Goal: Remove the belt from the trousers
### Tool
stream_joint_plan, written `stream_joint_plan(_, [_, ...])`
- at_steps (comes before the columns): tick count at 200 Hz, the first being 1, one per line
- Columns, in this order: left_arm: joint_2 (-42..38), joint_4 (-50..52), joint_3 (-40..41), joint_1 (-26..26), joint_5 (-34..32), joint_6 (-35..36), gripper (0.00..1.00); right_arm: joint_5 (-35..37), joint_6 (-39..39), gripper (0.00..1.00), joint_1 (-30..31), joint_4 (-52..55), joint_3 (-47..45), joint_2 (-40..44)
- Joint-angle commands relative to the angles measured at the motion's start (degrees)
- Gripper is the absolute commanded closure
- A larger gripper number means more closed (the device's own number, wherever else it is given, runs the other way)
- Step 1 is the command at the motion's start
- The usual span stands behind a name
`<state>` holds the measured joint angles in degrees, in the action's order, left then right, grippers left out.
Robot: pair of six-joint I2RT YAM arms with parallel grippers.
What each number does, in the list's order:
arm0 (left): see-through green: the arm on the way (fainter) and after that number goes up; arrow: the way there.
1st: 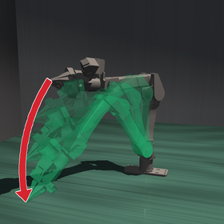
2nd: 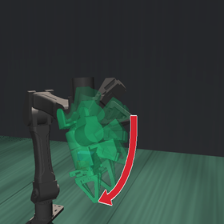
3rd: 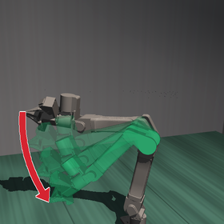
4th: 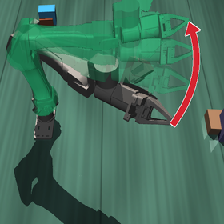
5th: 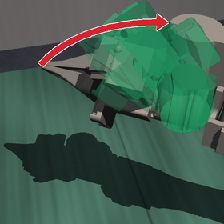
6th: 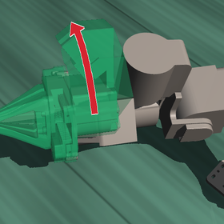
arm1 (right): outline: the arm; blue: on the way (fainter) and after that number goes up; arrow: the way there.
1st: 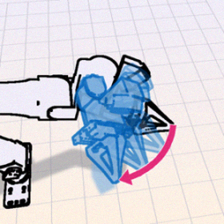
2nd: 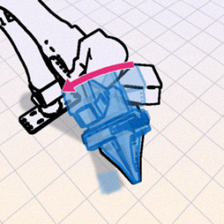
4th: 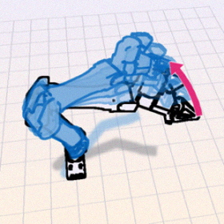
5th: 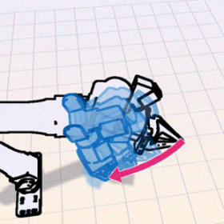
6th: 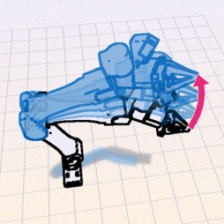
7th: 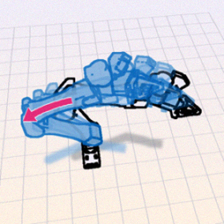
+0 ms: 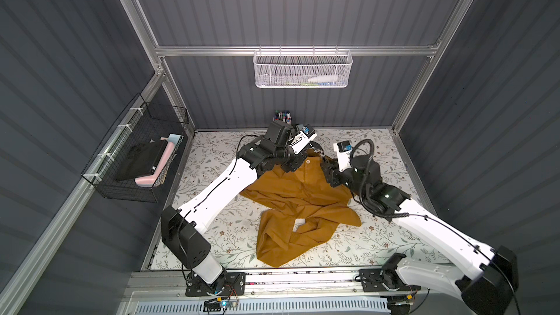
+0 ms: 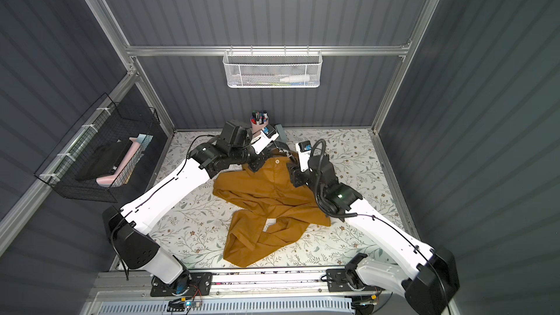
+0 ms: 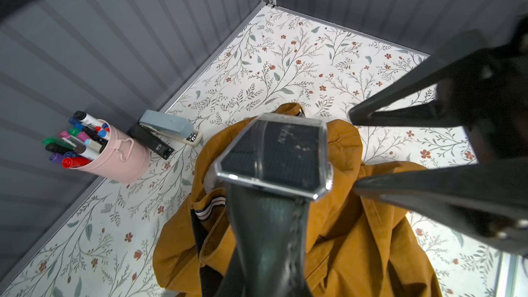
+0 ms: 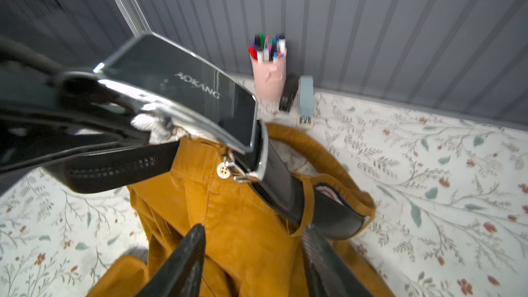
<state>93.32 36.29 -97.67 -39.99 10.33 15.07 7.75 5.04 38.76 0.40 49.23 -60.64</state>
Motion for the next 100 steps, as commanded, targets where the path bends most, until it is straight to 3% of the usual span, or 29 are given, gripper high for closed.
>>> stream_joint_plan(1, [2.3, 9.8, -5.4, -0.1, 0.2, -3.4, 1.00, 1.5, -2.8, 0.38, 0.0, -12.4, -6.1, 5.7])
stream_joint_plan(27, [6.4, 15.7, -10.6, 0.0, 1.4, -3.5, 1.00, 1.5, -9.2, 0.38, -0.1, -19.4, -11.4, 9.9])
stream_joint_plan(63, [10.6, 21.7, -17.0, 0.1, 4.4, -3.7, 1.00, -1.2, -20.2, 0.40, 0.0, -16.7, -7.4, 5.7])
stream_joint_plan(100, [11.8, 24.4, -19.7, 0.3, 5.6, -4.0, 1.00, -4.8, -30.8, 0.58, 0.2, -13.4, -1.9, -0.1])
